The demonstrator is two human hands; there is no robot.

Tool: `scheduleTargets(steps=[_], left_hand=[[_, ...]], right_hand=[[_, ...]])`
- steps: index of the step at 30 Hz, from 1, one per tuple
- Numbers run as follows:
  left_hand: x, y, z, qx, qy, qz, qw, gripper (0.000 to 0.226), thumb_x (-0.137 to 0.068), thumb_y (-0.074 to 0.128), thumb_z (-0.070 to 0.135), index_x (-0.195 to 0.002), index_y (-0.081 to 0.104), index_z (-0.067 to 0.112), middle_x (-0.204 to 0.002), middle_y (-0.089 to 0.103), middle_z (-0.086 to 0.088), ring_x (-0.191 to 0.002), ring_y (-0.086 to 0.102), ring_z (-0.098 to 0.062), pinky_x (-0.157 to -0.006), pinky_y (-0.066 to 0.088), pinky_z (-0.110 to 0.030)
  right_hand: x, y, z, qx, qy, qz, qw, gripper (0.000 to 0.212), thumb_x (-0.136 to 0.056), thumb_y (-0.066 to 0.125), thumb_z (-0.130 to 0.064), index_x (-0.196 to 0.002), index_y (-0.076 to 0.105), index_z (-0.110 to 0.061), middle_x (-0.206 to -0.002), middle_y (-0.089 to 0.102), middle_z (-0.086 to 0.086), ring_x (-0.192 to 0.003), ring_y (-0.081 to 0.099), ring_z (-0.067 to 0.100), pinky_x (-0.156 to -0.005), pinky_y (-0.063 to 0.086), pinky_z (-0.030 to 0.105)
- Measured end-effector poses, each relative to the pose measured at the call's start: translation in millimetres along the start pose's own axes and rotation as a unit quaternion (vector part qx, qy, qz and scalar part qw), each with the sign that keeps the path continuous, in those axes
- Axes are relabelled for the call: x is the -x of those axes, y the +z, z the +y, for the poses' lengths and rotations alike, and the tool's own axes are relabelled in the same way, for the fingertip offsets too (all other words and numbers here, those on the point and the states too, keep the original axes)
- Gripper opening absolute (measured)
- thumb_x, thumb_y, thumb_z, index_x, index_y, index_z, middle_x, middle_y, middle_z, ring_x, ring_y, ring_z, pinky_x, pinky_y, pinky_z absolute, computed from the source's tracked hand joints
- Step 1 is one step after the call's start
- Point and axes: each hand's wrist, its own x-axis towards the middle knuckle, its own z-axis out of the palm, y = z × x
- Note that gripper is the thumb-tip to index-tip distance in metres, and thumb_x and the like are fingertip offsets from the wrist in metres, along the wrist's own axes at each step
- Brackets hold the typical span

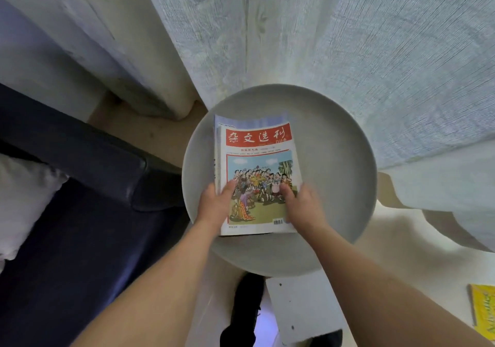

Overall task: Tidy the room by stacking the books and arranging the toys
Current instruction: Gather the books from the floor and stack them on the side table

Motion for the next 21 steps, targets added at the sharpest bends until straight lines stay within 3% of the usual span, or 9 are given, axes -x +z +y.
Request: scheduleTargets(steps=[3,6,8,10,14,18,21], left_hand=[[-11,-3,-9,-0.144,-0.005,-0.003,0.990,0.038,-0.093,0.066,0.041,-0.121,0.052,0.019,-0.120,0.065,-0.003,-0.098,0.067,-0.021,-0.090,0.057,-0.044],[-5,-7,-18,-0.300,0.020,-0.027,0.953,0.096,-0.078,0.080,0.036,-0.152,0.021,0.022,-0.139,0.040,-0.008,-0.126,0.047,-0.027,-0.107,0.044,-0.046],[4,-7,-22,-0.341,0.028,-0.064,0.937,0.125,-0.070,0.085,0.040,-0.157,-0.004,0.031,-0.144,0.028,-0.008,-0.135,0.033,-0.030,-0.114,0.035,-0.049],[10,-3,-22,-0.394,0.024,-0.103,0.913,0.137,-0.070,0.085,0.044,-0.154,-0.023,0.034,-0.150,0.014,-0.006,-0.140,0.023,-0.031,-0.117,0.031,-0.048],[19,7,-31,-0.499,0.021,-0.119,0.858,0.138,-0.075,0.080,0.036,-0.146,-0.039,0.037,-0.156,-0.007,-0.011,-0.143,0.016,-0.037,-0.117,0.030,-0.044],[22,10,-38,-0.537,0.063,-0.063,0.839,0.125,-0.084,0.069,0.021,-0.148,-0.038,0.032,-0.142,0.017,-0.015,-0.120,0.034,-0.027,-0.106,0.039,-0.037],[23,9,-44,-0.557,0.092,-0.021,0.825,0.115,-0.092,0.064,0.023,-0.149,-0.035,0.030,-0.129,0.027,-0.011,-0.098,0.032,-0.016,-0.094,0.046,-0.032]], right_hand=[[-9,14,5,0.034,0.023,-0.006,0.999,0.037,-0.097,0.050,-0.044,-0.108,0.047,-0.009,-0.106,0.054,0.007,-0.096,0.060,0.029,-0.086,0.051,0.046],[-11,16,12,0.091,0.033,0.003,0.995,0.033,-0.095,0.054,-0.019,-0.118,0.047,0.003,-0.117,0.052,0.017,-0.108,0.051,0.033,-0.095,0.044,0.041],[-10,16,14,0.120,0.045,-0.008,0.992,0.031,-0.093,0.050,-0.010,-0.118,0.047,0.007,-0.117,0.051,0.020,-0.109,0.048,0.035,-0.092,0.040,0.037],[-10,18,15,0.129,0.062,-0.019,0.989,0.031,-0.091,0.051,-0.008,-0.118,0.050,0.008,-0.118,0.050,0.020,-0.104,0.043,0.031,-0.087,0.036,0.033],[-11,25,16,0.175,0.064,-0.023,0.982,0.030,-0.092,0.055,-0.012,-0.117,0.051,0.004,-0.120,0.048,0.017,-0.108,0.040,0.029,-0.089,0.034,0.031],[-9,32,21,0.163,0.049,-0.006,0.985,0.018,-0.095,0.048,-0.009,-0.105,0.062,-0.004,-0.109,0.047,0.012,-0.102,0.043,0.030,-0.085,0.037,0.032],[-9,34,24,0.122,0.058,0.001,0.991,0.017,-0.090,0.051,-0.006,-0.106,0.054,0.001,-0.110,0.049,0.015,-0.099,0.045,0.029,-0.089,0.042,0.036]])
